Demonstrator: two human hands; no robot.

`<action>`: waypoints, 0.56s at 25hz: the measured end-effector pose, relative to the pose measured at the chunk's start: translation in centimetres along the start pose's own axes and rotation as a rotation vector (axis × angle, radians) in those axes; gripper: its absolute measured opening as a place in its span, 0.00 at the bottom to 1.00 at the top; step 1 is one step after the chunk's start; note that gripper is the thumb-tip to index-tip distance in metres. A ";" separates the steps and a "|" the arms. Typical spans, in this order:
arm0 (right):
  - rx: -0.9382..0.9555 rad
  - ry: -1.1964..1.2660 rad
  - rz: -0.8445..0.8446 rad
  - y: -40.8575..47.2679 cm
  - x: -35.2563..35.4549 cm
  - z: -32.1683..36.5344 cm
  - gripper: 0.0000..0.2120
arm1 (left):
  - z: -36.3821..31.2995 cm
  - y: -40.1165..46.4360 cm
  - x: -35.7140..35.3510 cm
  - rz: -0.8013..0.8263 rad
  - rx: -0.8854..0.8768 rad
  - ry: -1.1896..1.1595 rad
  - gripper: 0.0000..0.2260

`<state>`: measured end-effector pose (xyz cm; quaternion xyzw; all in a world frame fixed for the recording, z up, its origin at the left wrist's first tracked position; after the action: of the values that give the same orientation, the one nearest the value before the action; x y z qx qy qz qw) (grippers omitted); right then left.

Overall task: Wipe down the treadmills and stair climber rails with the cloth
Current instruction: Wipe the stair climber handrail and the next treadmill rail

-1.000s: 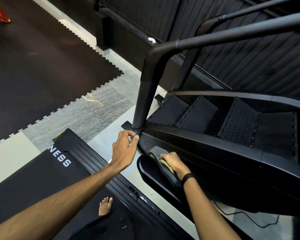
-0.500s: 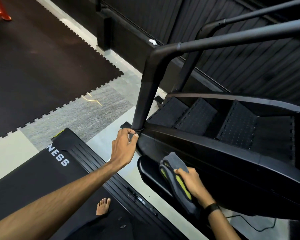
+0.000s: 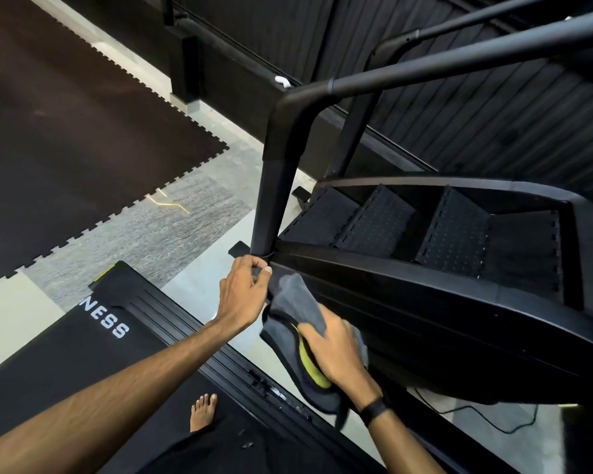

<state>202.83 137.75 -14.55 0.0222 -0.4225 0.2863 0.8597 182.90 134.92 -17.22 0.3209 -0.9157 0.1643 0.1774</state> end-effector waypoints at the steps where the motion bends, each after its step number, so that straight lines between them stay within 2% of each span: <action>1: -0.013 -0.017 -0.002 -1.1 1.0 -1.6 0.22 | 0.1 0.0 0.1 0.003 0.001 -0.001 0.02; 3: -0.140 0.024 0.013 -1.9 2.7 -5.4 0.24 | 0.5 0.0 0.5 -0.001 0.010 -0.007 0.02; 6: -0.360 0.107 0.104 0.2 3.5 -10.0 0.11 | 0.7 -0.2 1.5 -0.021 0.018 0.001 0.02; 8: -0.442 0.108 0.217 2.5 2.4 -10.3 0.09 | 0.8 -0.5 2.1 -0.025 0.015 0.018 0.03; 10: -0.432 0.093 0.301 4.7 0.5 -8.8 0.10 | 0.9 -0.7 2.2 -0.021 0.005 0.042 0.04; 11: -0.412 0.092 0.288 5.7 -0.4 -7.5 0.12 | 0.9 -0.8 2.2 -0.017 -0.001 0.043 0.04; 14: -0.296 0.063 0.142 6.0 -1.5 -2.9 0.19 | 0.6 -1.1 1.8 -0.015 -0.010 0.000 0.05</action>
<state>201.08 142.87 -18.71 -0.1435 -0.4336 0.2816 0.8438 182.19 132.90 -16.74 0.3267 -0.9142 0.1584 0.1802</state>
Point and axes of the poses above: each hand's wrist, its own y-axis towards the middle knuckle, its own x-axis out of the back of the hand, z = x × y, the point moved 7 cm from there along y, towards the middle knuckle, and after that the axes turned 6 degrees about x, right-handed, at the moved point
